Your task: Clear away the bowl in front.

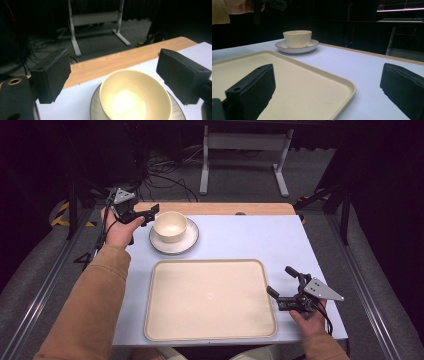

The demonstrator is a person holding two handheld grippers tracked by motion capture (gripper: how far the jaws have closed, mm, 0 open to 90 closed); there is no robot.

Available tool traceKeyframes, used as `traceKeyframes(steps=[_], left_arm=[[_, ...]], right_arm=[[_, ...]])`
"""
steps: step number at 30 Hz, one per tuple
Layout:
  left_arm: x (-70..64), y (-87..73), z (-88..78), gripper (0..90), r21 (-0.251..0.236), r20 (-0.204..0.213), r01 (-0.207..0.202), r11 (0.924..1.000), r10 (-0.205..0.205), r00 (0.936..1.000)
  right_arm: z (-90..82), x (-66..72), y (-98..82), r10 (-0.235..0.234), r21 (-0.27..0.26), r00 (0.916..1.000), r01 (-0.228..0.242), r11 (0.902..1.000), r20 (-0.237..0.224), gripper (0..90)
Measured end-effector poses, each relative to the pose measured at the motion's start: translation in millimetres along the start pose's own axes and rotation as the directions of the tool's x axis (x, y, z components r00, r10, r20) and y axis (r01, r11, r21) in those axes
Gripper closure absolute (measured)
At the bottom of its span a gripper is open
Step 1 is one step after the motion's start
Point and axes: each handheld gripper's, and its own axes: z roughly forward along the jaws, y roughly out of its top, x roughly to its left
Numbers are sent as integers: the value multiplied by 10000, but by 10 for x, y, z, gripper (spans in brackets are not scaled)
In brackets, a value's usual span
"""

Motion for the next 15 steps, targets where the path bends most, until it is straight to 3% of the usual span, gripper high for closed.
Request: traceKeyframes(steps=[4,7,9,12,15], left_arm=[[21,-8,65,160,401,37,304,9987,-306,9995],[46,-27,109,175,872,-150,265,9958,-253,9996],[74,-49,143,209,1271,-264,290,9915,-258,9993],[96,-84,194,240,1794,-157,788,9806,-772,9969],[109,-112,233,247,2096,-112,905,9736,-902,9959]], right_arm=[[0,1,0,-9,-7,10000,9,10000,-1,6],[-2,1,0,-7,2,10000,7,10000,11,6],[-1,2,0,-19,-10,10000,19,10000,8,6],[-5,4,-2,-11,-48,10000,11,10000,33,6],[-9,7,-3,19,-85,10000,-19,10000,46,6]])
